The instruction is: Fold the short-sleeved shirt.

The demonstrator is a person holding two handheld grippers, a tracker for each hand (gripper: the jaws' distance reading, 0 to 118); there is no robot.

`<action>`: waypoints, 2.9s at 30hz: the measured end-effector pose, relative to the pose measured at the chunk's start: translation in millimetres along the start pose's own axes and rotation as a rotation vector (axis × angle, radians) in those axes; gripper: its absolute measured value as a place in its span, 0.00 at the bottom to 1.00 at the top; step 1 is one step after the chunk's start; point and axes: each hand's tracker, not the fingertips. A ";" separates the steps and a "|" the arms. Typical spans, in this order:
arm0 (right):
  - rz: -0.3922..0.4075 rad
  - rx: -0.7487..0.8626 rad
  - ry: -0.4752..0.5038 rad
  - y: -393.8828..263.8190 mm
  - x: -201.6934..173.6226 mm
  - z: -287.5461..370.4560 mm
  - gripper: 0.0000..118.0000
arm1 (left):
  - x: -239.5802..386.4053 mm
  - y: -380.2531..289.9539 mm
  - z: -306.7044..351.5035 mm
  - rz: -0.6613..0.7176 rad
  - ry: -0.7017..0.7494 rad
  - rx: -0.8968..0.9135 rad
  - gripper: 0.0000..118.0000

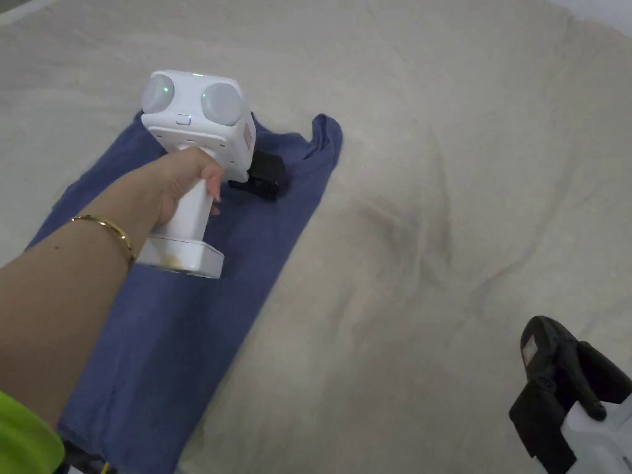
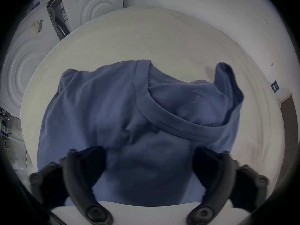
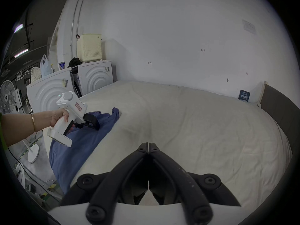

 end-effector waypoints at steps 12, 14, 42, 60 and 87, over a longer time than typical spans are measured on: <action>-0.013 0.052 -0.032 4.8 5.9 62.3 0.01 | 12.1 -30.2 83.7 0.029 -0.031 0.225 0.04; -0.011 0.076 -0.049 5.9 7.6 80.4 0.01 | 10.6 -39.2 118.5 0.040 -0.062 0.267 0.04; -0.158 0.454 -0.435 -28.4 102.2 342.6 0.01 | 277.3 -82.0 589.5 -0.328 -0.510 0.980 0.04; -0.260 0.335 -0.587 -65.1 144.5 348.0 0.01 | 388.8 -276.8 201.1 -0.695 -0.288 0.124 0.04; -0.183 0.329 -0.456 -48.8 124.2 261.1 0.01 | 222.4 -325.3 311.0 -0.385 -0.196 1.149 0.62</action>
